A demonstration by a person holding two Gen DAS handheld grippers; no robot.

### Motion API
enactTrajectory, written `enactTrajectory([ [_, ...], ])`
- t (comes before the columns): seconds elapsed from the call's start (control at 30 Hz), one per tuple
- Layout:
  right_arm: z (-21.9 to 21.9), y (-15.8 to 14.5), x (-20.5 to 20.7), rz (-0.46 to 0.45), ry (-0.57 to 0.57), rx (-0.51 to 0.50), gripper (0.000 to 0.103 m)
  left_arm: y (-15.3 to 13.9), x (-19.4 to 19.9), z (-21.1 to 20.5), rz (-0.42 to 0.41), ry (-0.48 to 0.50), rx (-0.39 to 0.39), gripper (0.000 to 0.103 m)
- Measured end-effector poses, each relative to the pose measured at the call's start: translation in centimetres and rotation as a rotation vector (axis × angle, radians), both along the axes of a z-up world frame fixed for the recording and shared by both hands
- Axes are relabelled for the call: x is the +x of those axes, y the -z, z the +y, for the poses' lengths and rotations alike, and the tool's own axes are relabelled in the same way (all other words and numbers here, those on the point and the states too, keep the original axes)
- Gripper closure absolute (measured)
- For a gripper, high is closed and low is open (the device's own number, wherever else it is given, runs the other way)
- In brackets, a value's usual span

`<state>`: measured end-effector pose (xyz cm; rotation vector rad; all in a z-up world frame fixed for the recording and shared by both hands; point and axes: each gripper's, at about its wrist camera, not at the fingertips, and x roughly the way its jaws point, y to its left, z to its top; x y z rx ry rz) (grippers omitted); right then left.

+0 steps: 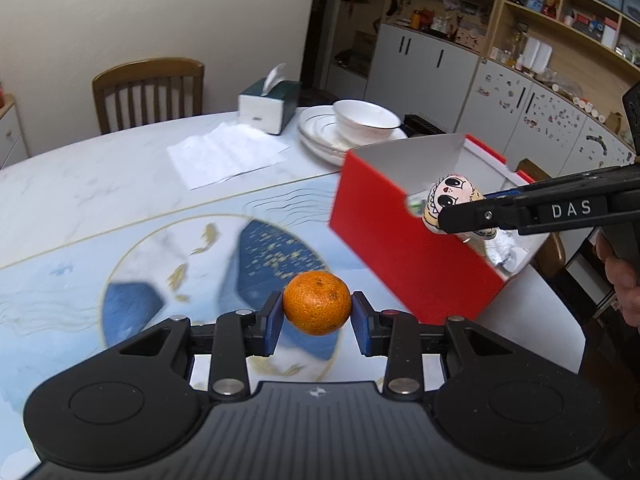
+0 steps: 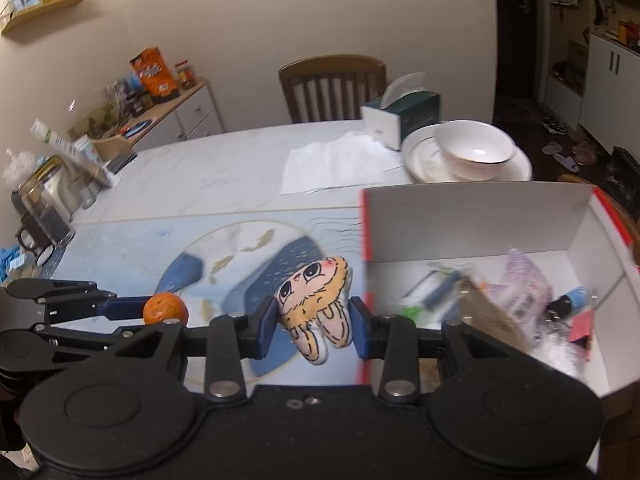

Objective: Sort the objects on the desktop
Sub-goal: 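Carry the tangerine and cartoon cookie over the shoebox and lower them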

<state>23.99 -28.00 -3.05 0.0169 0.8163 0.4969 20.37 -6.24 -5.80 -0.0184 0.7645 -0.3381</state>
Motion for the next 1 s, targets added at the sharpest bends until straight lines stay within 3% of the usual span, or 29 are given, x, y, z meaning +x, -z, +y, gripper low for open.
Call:
enactTrajectory([
  [0.73,-12.3,0.2,1.4,-0.055,0.153,0.005,0.066,-2.8,4.4,-11.8,-0.074,0.139,0.027,0.068],
  [1.0,-14.6,1.2,2.5,-0.044,0.176,-0.041,0.066,-1.8,7.0,-15.7,-0.038,0.201,0.045,0.068],
])
